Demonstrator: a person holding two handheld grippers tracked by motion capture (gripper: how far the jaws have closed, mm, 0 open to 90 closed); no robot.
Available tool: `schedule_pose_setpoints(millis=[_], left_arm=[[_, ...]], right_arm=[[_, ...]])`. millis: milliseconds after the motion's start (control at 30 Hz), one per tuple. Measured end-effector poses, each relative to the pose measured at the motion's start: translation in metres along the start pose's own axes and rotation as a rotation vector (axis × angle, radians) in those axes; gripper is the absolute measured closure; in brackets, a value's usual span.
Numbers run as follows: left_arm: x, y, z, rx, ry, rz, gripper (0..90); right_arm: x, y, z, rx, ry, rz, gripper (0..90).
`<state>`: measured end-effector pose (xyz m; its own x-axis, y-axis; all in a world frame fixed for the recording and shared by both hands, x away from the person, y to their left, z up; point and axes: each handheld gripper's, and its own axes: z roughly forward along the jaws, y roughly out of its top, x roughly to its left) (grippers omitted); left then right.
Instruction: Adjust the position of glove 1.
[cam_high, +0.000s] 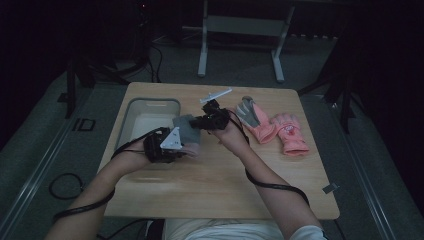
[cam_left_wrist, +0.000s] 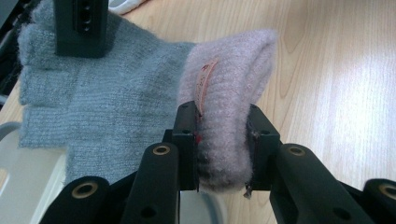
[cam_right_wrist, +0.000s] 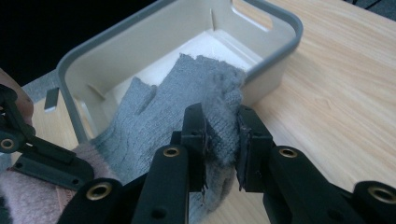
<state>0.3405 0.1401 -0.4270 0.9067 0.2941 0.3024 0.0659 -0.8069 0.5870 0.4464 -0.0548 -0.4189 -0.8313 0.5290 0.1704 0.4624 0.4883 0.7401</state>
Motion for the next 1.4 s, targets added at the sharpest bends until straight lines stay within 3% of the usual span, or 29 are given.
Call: schedule_pose_setpoints(millis=[433, 567, 767, 867, 933, 1067, 1267, 1400], left_arm=[[0.024, -0.026, -0.021, 0.037, 0.018, 0.014, 70.4], [0.036, -0.041, -0.028, 0.067, -0.006, 0.019, 70.4], [0.046, -0.059, -0.034, 0.069, 0.002, 0.022, 70.3], [0.05, -0.075, -0.029, 0.074, 0.002, 0.025, 70.2], [0.053, -0.081, -0.023, 0.086, -0.019, -0.008, 70.1], [0.06, -0.09, -0.009, 0.121, -0.053, -0.015, 69.9], [0.073, -0.098, 0.009, 0.142, -0.104, -0.014, 69.9], [0.079, -0.098, 0.017, 0.138, -0.124, -0.02, 69.9]], right_arm=[[0.013, 0.029, 0.026, -0.033, 0.017, 0.008, 76.0], [0.022, 0.04, 0.042, -0.034, 0.023, 0.005, 76.0], [0.027, 0.049, 0.064, -0.042, 0.025, 0.02, 76.0], [0.025, 0.049, 0.077, -0.028, 0.023, 0.037, 76.0], [0.024, 0.047, 0.088, -0.01, 0.02, 0.046, 75.9], [0.022, 0.043, 0.108, 0.032, -0.002, 0.055, 75.9], [0.01, 0.034, 0.13, 0.077, -0.029, 0.09, 75.7], [0.007, 0.035, 0.134, 0.083, -0.069, 0.088, 74.4]])
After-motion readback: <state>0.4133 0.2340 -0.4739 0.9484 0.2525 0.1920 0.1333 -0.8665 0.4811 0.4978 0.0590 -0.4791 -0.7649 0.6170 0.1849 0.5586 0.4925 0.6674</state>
